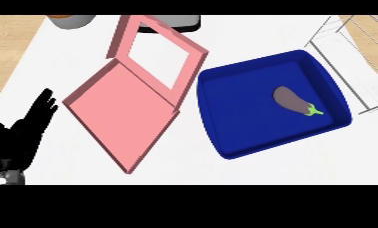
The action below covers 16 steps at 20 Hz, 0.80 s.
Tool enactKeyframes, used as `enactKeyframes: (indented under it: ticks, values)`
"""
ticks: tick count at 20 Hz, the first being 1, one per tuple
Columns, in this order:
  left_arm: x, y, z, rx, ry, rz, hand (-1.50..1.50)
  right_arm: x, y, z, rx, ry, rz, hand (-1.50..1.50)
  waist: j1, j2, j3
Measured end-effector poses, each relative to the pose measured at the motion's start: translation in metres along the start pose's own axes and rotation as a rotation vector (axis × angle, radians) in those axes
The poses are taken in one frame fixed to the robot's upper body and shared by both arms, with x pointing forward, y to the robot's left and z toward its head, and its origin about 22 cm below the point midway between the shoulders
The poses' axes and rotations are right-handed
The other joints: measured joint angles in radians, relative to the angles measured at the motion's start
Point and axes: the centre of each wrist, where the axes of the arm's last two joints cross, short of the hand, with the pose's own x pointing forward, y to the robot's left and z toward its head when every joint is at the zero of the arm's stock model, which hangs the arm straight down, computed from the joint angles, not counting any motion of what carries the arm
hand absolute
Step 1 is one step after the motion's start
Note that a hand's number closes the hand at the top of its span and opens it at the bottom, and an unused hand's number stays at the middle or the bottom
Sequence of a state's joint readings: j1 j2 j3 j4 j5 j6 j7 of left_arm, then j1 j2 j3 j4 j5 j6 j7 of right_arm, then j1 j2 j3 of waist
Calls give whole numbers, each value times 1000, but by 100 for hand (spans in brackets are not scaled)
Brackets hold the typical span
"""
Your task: Pick the tomato from the tray and place it in the tiered shelf
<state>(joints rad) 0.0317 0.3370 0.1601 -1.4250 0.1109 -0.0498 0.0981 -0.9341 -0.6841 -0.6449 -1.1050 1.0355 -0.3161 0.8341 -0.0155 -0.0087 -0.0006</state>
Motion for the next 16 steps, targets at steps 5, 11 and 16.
enactKeyframes:
  ticks: [5,11,16]
  values:
    - [-3,2,6,15,10,6,0,12,-58,13,-54,-9,-65,-150,-21,-9,-1]
    - [-6,9,11,42,23,14,0,11,-139,30,-123,-21,-72,-150,-48,-18,-2]
    - [-13,14,18,64,46,14,0,-1,-190,51,-129,-67,-79,-150,-73,-28,-2]
